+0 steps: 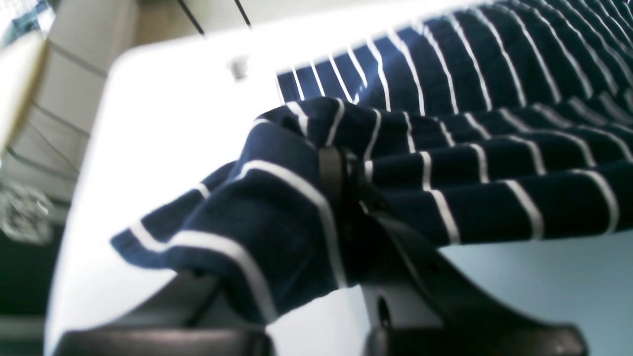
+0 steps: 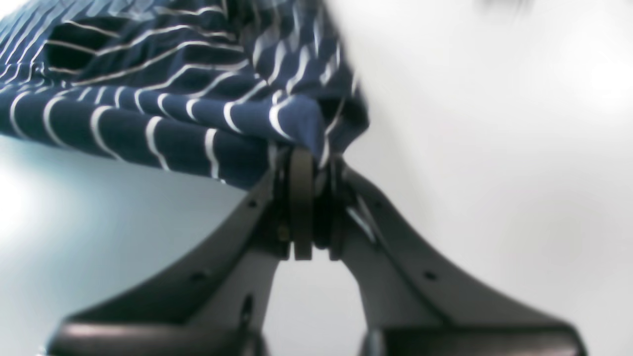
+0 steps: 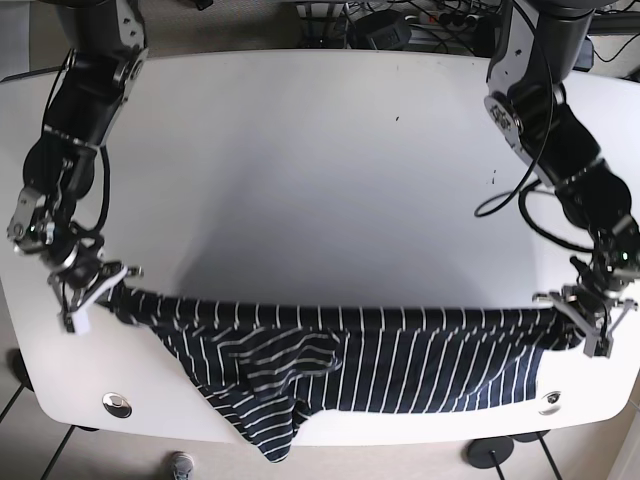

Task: Fold the T-shirt properly
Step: 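Pull the held shirt edge toward the robot with both grippers to spread it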

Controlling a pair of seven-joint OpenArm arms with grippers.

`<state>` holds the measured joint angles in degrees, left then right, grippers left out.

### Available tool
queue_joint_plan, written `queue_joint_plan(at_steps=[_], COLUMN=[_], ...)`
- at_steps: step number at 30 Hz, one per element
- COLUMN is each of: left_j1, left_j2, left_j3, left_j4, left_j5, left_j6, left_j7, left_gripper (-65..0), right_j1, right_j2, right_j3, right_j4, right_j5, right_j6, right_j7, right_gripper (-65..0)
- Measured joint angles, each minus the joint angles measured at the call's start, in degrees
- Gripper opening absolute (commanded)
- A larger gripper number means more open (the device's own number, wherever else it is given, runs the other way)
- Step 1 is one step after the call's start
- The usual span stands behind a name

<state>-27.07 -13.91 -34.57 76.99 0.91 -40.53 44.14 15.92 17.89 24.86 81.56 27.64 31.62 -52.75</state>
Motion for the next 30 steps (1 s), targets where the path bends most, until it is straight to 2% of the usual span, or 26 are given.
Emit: queue_joint_plan(at_steps=[2,5,7,13,17,19,21,22,24,26,29,30], left_j1=[7.7,19.2,24.2,37.6,43.3,44.9,46.5,47.1,47.0,46.4,42.3,41.3], left_j2=[0.1,0.2,0.1,3.5,3.5,3.5,3.5,3.5,3.7,3.4,3.8,3.5], left_j3=[-0.9,-1.0,-2.3,-6.8,-6.8,-6.8,-6.8,-6.8,-8.3,-9.0,-9.1,-8.9], left_j4=[1.7,7.0,9.9,20.0,23.3,23.8,24.5,24.6,24.6,24.7,26.6,28.5], left_j5=[-3.2,-9.0,-11.3,-13.2,-13.2,-13.2,-13.2,-13.2,-13.2,-13.0,-13.0,-13.3], left_j6=[0.0,0.1,0.1,0.2,0.2,0.2,0.2,0.2,0.2,0.5,0.4,0.5], left_j7=[0.3,-0.1,0.0,0.0,0.0,-0.1,0.0,0.0,0.0,0.0,0.1,-0.4], left_gripper=[-65.0,-65.0,-65.0,-65.0,-65.0,-64.2,-48.8,-37.4,-26.5,-26.7,-26.7,-26.7], right_j1=[-6.3,-16.3,-20.4,-32.2,-37.4,-39.1,-41.5,-42.7,-43.0,-39.9,-30.7,-26.8], right_j2=[-1.2,-3.4,-4.3,-5.9,-6.3,-6.3,-7.3,-8.2,-8.5,-8.8,-8.8,-8.0], right_j3=[2.6,5.4,7.1,8.1,8.1,8.1,8.2,8.2,9.4,10.3,10.7,10.4], right_j4=[0.4,3.8,6.5,15.6,19.8,21.0,23.4,25.4,27.3,27.1,22.2,18.3], right_j5=[-0.2,-0.3,-0.4,-0.3,-0.3,-0.4,-0.4,-0.4,-0.2,-1.4,-0.6,-0.7], right_j6=[1.68,1.73,1.88,1.88,1.88,2.10,3.45,4.13,4.44,4.22,4.17,4.15], right_j7=[0.4,1.4,1.4,1.7,1.7,1.7,1.7,1.7,1.8,1.6,2.1,1.9], right_gripper=[-63.1,-63.1,-63.1,-63.1,-62.6,-56.3,-37.3,-24.4,-8.6,-4.0,-3.8,-3.8])
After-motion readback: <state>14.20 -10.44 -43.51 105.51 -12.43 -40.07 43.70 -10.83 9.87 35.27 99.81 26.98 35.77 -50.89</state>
